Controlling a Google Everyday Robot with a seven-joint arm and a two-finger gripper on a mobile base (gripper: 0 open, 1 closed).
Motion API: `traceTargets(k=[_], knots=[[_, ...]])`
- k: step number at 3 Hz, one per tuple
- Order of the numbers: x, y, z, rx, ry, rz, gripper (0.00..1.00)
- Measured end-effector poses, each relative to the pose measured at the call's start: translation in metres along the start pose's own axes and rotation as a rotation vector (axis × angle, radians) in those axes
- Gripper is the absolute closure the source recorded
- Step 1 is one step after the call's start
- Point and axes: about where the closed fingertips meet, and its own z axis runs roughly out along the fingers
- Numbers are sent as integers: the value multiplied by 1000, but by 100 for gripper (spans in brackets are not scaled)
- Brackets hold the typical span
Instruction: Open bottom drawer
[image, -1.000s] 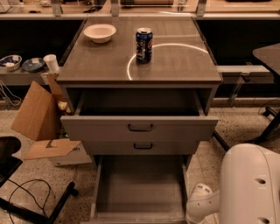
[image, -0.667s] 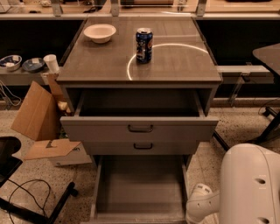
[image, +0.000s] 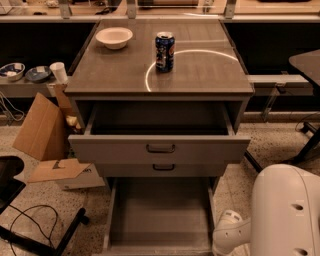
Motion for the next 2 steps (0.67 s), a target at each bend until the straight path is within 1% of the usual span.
traceTargets(k=[1, 2], knots=[[0, 0, 0, 0, 0, 0, 4], [6, 0, -28, 43, 39, -36, 0]])
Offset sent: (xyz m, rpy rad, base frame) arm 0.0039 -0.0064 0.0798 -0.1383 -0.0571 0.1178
